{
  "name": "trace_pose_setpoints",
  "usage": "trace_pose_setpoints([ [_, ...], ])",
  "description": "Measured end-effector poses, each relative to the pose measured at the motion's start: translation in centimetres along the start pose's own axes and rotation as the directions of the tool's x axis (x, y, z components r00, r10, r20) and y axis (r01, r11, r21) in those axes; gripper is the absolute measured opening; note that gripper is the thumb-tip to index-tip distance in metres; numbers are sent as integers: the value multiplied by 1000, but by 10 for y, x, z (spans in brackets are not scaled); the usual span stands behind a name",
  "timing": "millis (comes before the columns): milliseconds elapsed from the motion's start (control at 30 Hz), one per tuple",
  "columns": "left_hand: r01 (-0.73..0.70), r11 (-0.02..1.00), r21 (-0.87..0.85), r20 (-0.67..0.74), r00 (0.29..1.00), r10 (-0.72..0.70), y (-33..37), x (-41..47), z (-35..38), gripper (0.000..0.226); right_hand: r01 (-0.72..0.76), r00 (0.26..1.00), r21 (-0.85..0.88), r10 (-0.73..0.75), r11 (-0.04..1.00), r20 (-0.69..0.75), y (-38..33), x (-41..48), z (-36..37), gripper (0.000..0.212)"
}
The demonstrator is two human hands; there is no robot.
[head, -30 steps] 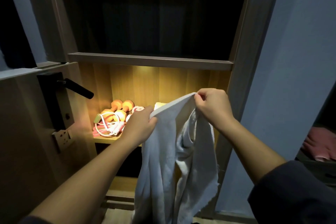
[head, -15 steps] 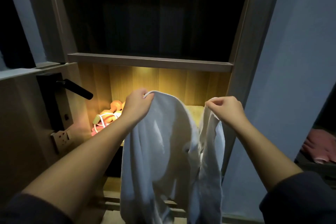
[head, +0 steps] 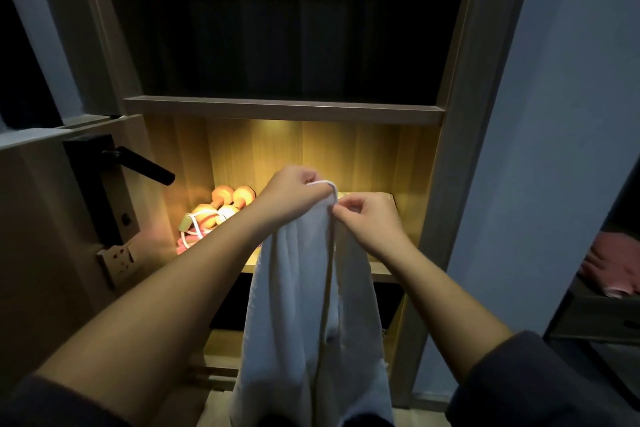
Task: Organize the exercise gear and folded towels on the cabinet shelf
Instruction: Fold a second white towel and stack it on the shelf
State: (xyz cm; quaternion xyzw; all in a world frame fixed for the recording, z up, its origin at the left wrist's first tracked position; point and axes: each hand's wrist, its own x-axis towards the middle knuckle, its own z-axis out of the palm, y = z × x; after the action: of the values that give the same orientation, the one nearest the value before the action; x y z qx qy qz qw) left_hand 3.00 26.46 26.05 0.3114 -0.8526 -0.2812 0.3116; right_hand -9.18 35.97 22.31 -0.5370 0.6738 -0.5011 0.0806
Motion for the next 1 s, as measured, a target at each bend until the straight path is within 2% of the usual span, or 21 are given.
trace_pose_setpoints([
  [100,-18,1000,-18,-29,999,17,-18,-10,-2,23,-29,993,78,38,997,-114,6,-3,0,15],
  [200,-3,997,-72,13,1000,3,-36,-24,4,26,-40,985,76,52,996,-165,8,-4,-1,15],
  [267,-10,990,-138,-32,999,5,-41,-31,12,28,-18,992,60,25,998,-120,7,-5,0,15],
  [333,-21,981,-191,-121,993,-3,-43,-32,17,29,-3,1000,59,4,998,-16,6,-6,-1,16],
  [400,-18,983,-185,-174,985,-15,-43,-29,18,30,-24,997,92,17,995,81,10,-7,-5,19],
  [500,13,982,-190,-186,981,-49,-45,-26,17,33,-147,986,195,128,970,107,18,-10,-12,35],
  [600,20,982,-186,-193,980,-56,-48,-26,18,34,-287,957,265,265,921,115,21,-12,-20,37],
  [667,14,980,-197,-194,980,-53,-49,-27,20,34,-325,937,372,245,869,247,21,-14,-27,35],
  [700,14,979,-203,-194,979,-54,-49,-27,20,33,-297,929,337,190,894,316,22,-15,-30,31],
  [767,16,980,-200,-199,978,-57,-49,-27,19,33,-121,933,80,86,989,350,25,-19,-30,17],
  [833,18,982,-190,-206,977,-58,-51,-28,17,32,11,973,-133,20,991,231,30,-20,-27,15],
  [900,20,985,-171,-213,975,-57,-52,-28,16,32,60,995,-270,-35,961,98,34,-18,-24,22],
  [933,17,986,-163,-217,975,-52,-53,-28,15,32,75,996,-321,-55,944,70,35,-17,-23,22],
  [1000,6,988,-154,-224,974,-41,-53,-28,13,33,72,994,-274,-47,959,96,39,-17,-22,19],
])
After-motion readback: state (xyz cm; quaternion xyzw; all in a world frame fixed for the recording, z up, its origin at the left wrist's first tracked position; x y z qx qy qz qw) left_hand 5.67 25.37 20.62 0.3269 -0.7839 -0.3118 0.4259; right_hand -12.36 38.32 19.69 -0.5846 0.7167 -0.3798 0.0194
